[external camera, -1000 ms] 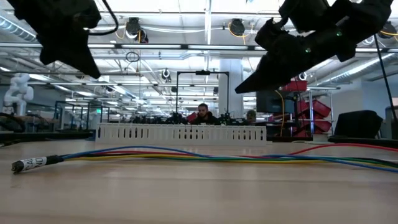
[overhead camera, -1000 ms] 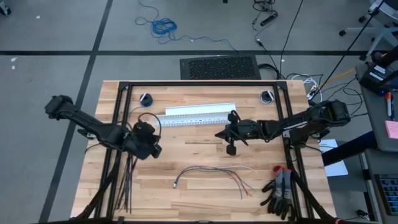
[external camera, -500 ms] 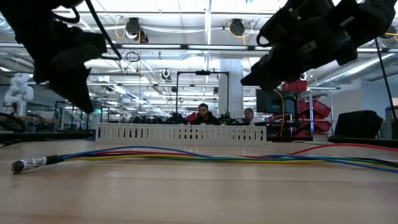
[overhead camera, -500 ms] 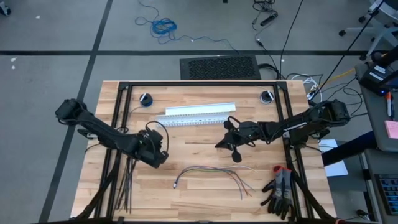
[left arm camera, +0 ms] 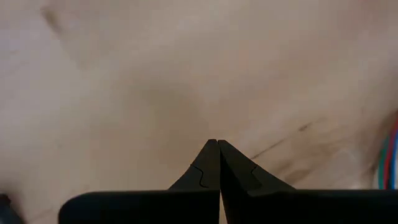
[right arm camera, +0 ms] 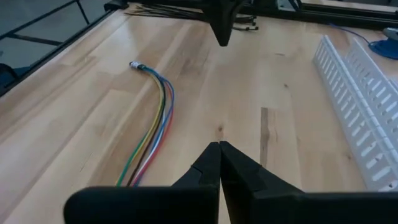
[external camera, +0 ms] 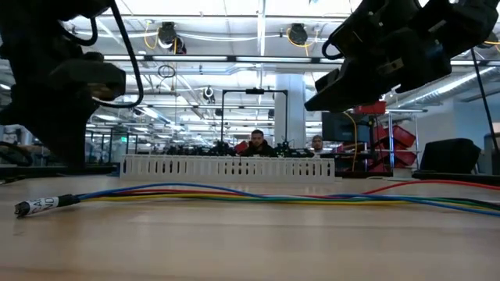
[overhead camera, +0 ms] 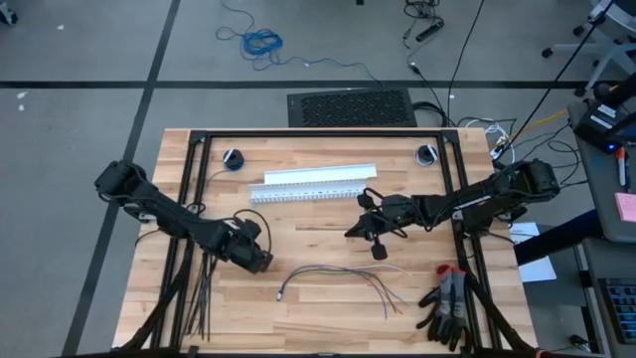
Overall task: Ziptie cables
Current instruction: Wrap the black zip tie on the cables
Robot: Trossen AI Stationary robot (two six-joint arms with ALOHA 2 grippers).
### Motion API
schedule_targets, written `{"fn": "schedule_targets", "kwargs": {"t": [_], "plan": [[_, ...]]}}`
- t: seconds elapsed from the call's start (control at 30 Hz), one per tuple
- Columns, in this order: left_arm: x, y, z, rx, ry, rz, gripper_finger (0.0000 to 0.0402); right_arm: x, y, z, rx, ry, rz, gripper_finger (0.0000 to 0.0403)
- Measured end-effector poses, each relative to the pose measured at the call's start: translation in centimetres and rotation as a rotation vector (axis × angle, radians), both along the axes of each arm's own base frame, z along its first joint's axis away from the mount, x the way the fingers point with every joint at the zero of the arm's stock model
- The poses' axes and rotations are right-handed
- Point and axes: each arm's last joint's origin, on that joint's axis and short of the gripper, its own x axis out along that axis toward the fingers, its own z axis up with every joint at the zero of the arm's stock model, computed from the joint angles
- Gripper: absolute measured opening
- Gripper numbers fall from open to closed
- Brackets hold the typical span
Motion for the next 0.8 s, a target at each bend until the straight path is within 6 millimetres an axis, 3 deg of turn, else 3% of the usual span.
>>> {"fn": "schedule_targets", "kwargs": {"t": [0.23, 0.53, 0.8], "plan": [[-2.4, 0.9, -0.4, -0.029, 0.289, 0.193, 0.0000, 0.0, -0.2, -0.1, 0.021, 0.016, -0.090, 0.0001], [-1.9, 1.4, -0.4, 0.024, 0.245, 0.085, 0.0005, -0.1, -0.5, -0.3, 0.042, 0.040, -0.222, 0.0001], [-2.9, 2.7, -0.2, 0.189, 0.336, 0.124, 0.0059, -0.1, -0.5, -0.3, 0.063, 0.045, -0.240, 0.0001]]}}
